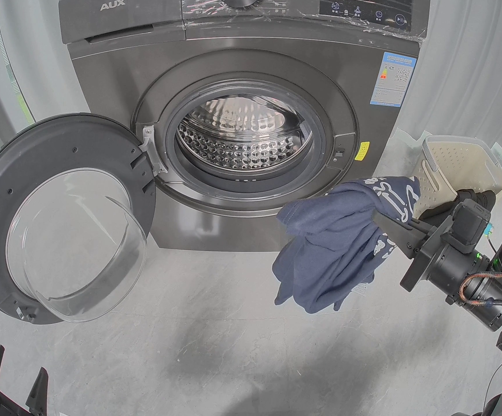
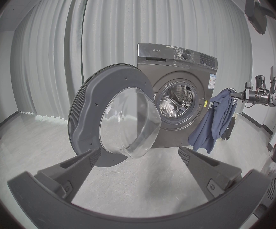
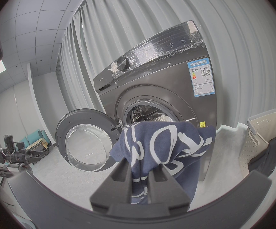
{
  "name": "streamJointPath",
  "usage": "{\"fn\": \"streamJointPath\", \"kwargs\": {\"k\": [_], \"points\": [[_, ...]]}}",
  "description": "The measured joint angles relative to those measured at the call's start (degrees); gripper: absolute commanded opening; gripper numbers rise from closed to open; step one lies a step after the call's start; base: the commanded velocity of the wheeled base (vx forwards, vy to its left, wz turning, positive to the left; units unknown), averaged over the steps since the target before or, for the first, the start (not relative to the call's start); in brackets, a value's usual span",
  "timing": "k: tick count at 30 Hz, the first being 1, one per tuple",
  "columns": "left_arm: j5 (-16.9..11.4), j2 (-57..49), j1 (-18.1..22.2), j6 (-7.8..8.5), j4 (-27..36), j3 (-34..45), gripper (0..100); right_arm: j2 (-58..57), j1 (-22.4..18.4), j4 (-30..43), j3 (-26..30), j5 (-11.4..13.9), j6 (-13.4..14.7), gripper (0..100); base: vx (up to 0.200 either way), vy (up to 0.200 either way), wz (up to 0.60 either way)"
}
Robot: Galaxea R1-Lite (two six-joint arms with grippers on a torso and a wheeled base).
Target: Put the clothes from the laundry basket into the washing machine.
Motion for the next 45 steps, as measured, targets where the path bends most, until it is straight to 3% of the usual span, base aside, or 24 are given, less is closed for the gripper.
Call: {"fn": "streamJointPath", "kwargs": {"k": [24,33,36,42,45], "points": [[0.1,0.0,0.0,0.06,0.0,0.0,100,0.4,0.2,0.0,1.0,0.3,0.0,0,0.000,0.000,0.00],[0.5,0.0,0.1,0.91,0.0,0.0,100,2.8,4.0,-0.1,-1.6,-0.5,1.2,0,0.000,0.000,0.00],[0.5,0.0,0.1,0.96,-0.1,0.0,100,5.6,5.6,-0.3,-5.1,-2.3,2.1,0,0.000,0.000,0.00],[0.3,0.0,0.2,0.88,-0.1,0.0,100,13.7,8.3,-2.2,-14.8,-9.3,6.6,0,0.000,0.000,0.00],[0.0,0.0,0.2,1.33,-0.2,0.0,100,16.6,8.7,-2.9,-18.2,-10.7,7.7,0,0.000,0.000,0.00]]}}
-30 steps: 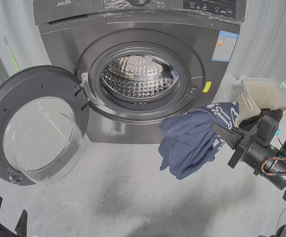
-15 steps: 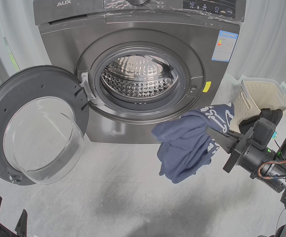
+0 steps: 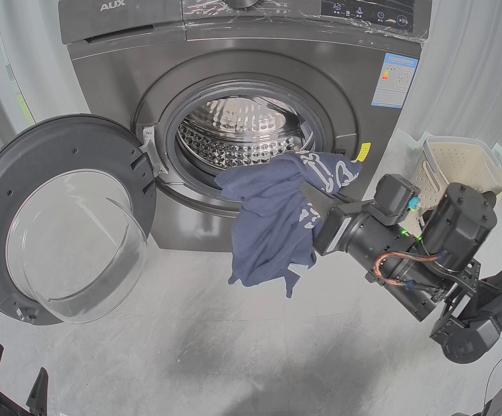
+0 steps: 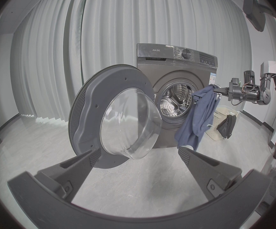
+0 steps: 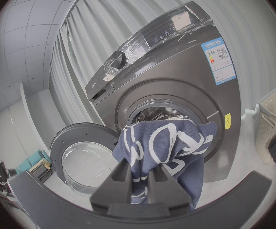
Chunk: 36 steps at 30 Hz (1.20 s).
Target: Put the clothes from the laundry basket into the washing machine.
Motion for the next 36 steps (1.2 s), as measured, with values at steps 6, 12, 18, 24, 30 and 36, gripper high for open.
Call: {"fn": "streamJointPath", "kwargs": {"k": [6,12,18,24,30,36], "points": [[-1.0,0.0,0.0,0.77,-0.6,0.0,100,3.2,0.4,-0.4,-3.2,-0.4,0.6,0,0.000,0.000,0.00],[-3.7,0.0,0.2,-0.63,-2.4,-2.8,100,4.4,0.7,-0.8,-3.9,-0.3,0.6,0,0.000,0.000,0.00],[-14.6,2.1,1.0,-0.32,-0.5,-9.8,100,5.5,0.9,-2.6,-5.7,-0.2,0.5,0,0.000,0.000,0.00],[-22.5,10.7,1.7,1.56,-1.7,-10.4,100,6.2,1.0,-3.7,-7.5,0.1,0.5,0,0.000,0.000,0.00],[-26.5,25.6,0.4,2.69,-12.0,-10.1,100,6.5,1.1,-4.3,-8.9,0.2,0.4,0,0.000,0.000,0.00],[-26.6,42.0,-6.3,2.69,-24.4,-9.8,100,6.9,1.1,-4.8,-9.6,0.3,0.4,0,0.000,0.000,0.00]]}}
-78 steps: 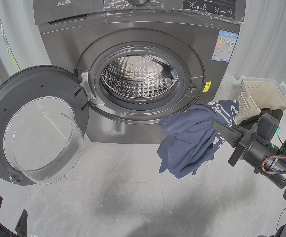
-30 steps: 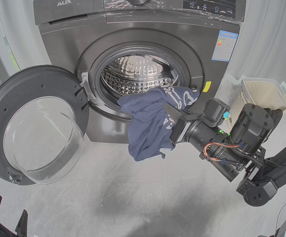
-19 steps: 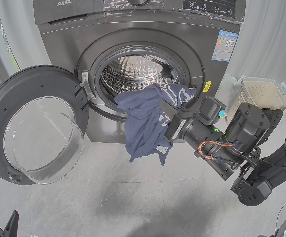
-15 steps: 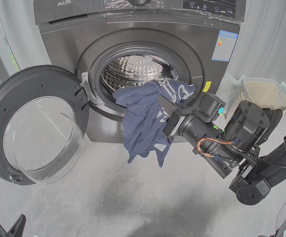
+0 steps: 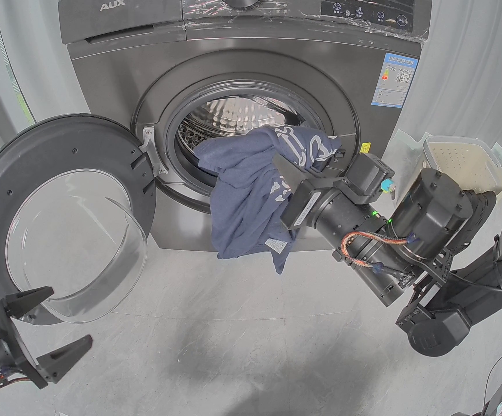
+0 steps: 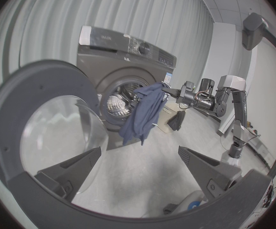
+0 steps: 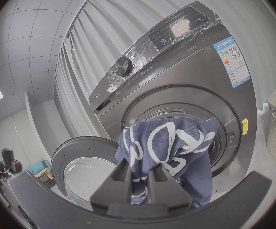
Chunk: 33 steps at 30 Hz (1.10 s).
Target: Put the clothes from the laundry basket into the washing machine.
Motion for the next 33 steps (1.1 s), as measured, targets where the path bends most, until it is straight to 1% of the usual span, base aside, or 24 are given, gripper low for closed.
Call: {"fn": "streamJointPath", "kwargs": {"k": [5,7,12,14,17,26,30,33], "points": [[1.0,13.7,-7.8,-0.90,-10.0,-0.2,100,0.3,0.1,-0.2,-0.3,0.1,0.0,0,0.000,0.000,0.00],[1.3,18.7,-10.1,-1.24,-14.2,-0.4,100,0.4,0.1,-0.2,-0.3,0.1,0.0,0,0.000,0.000,0.00],[1.6,30.4,-13.7,-2.22,-24.1,-1.4,100,0.6,0.1,-0.3,-0.4,0.1,-0.1,0,0.000,0.000,0.00],[1.7,35.0,-14.7,-2.57,-27.1,-2.0,100,0.6,0.1,-0.4,-0.4,0.1,-0.1,0,0.000,0.000,0.00],[1.8,40.8,-15.7,-2.91,-29.8,-3.4,100,0.7,0.2,-0.4,-0.3,0.1,-0.2,0,0.000,0.000,0.00],[1.9,51.6,-16.7,-3.44,-32.2,-8.0,100,0.8,0.2,-0.4,-0.1,0.1,-0.3,0,0.000,0.000,0.00],[1.9,55.3,-16.7,-5.06,-35.7,-9.7,100,0.8,0.3,-0.4,-0.1,0.1,-0.3,0,0.000,0.000,0.00],[2.0,58.2,-16.7,-6.21,-40.4,-10.6,100,0.8,0.4,-0.4,-0.1,0.1,-0.3,0,0.000,0.000,0.00]]}}
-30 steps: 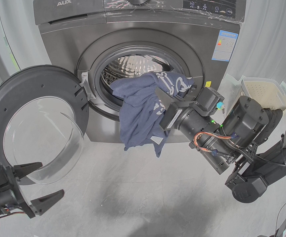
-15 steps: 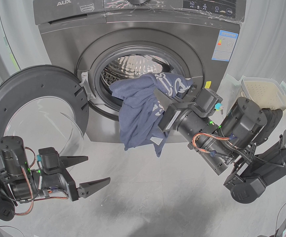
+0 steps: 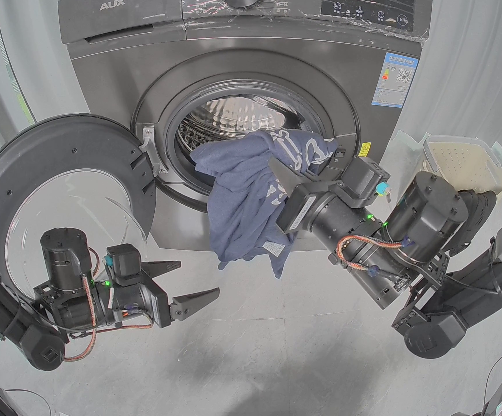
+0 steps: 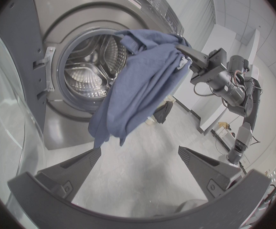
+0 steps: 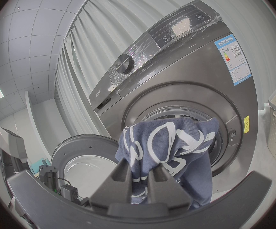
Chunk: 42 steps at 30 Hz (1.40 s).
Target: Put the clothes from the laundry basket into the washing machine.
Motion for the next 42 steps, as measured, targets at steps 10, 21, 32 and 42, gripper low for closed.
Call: {"fn": "streamJointPath", "kwargs": {"k": [10,21,32,42], "points": [[0.7,11.3,0.0,-2.11,-7.7,-3.1,100,0.0,0.3,0.0,0.1,0.0,0.0,0,0.000,0.000,0.00],[0.9,19.1,0.0,-3.94,-8.0,-12.2,100,0.0,0.7,-0.3,0.4,0.0,0.0,0,0.000,0.000,0.00],[2.2,23.4,-0.6,-5.62,-10.4,-19.8,100,0.0,1.1,-1.0,0.9,-0.1,0.1,0,0.000,0.000,0.00],[4.3,25.1,-2.9,-6.85,-15.3,-21.1,0,0.1,1.1,-1.0,1.0,-0.1,0.1,0,0.000,0.000,0.00]]}}
